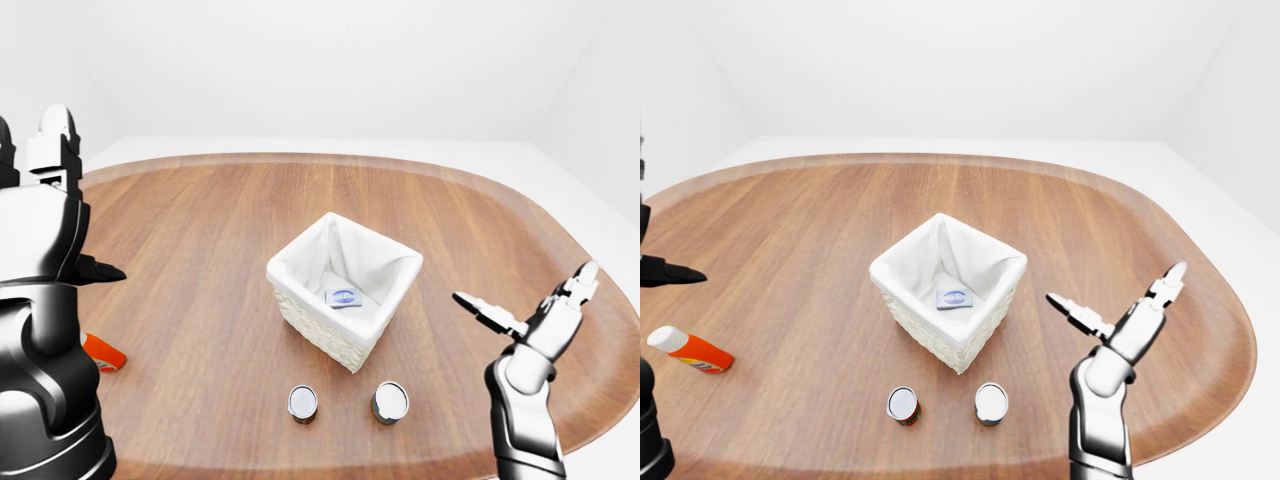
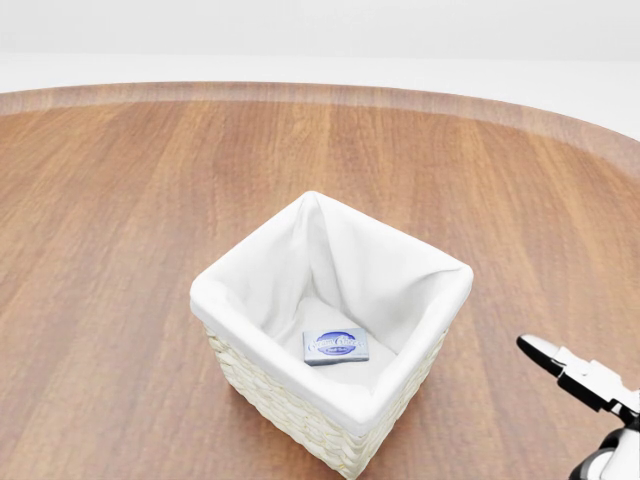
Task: Pick up the alphabet soup and the cream cheese box, and put them in the basket.
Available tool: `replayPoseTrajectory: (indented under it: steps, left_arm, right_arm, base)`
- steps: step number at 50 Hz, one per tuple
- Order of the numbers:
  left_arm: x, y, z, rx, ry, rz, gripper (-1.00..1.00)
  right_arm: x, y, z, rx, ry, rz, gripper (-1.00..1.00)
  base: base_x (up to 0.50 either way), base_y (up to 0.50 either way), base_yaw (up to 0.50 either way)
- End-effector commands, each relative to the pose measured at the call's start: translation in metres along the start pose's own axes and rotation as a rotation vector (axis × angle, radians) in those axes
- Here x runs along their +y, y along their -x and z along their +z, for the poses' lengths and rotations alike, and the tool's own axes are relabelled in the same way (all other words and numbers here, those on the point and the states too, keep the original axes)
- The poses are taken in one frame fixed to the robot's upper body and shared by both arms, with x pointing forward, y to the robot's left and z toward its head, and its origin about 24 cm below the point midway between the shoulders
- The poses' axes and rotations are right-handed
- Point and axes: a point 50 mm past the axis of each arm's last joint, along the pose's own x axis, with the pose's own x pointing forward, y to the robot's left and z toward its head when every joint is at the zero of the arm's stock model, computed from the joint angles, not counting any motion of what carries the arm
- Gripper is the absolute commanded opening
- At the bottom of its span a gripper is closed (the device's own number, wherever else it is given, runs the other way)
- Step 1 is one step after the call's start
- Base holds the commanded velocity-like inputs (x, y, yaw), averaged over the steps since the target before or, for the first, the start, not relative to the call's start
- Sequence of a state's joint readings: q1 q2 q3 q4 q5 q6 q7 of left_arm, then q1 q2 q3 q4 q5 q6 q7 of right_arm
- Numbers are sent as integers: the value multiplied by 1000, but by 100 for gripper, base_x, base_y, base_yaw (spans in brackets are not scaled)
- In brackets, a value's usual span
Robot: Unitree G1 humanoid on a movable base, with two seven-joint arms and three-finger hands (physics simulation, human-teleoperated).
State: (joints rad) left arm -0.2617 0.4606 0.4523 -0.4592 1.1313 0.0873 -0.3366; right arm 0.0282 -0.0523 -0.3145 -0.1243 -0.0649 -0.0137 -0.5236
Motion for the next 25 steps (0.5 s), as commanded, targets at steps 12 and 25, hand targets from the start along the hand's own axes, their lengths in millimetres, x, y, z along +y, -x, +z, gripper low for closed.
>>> replayPoseTrajectory:
  steps: [12,25]
  left_arm:
    - [1,1,2,-6,5,-9,100]
    - [-2,1,1,-1,7,-12,100]
  right_arm:
    - [-9,5,10,-46,90,-15,100]
    - [-15,11,12,-64,106,8,100]
  base:
    - [0,0,0]
    - [0,0,0]
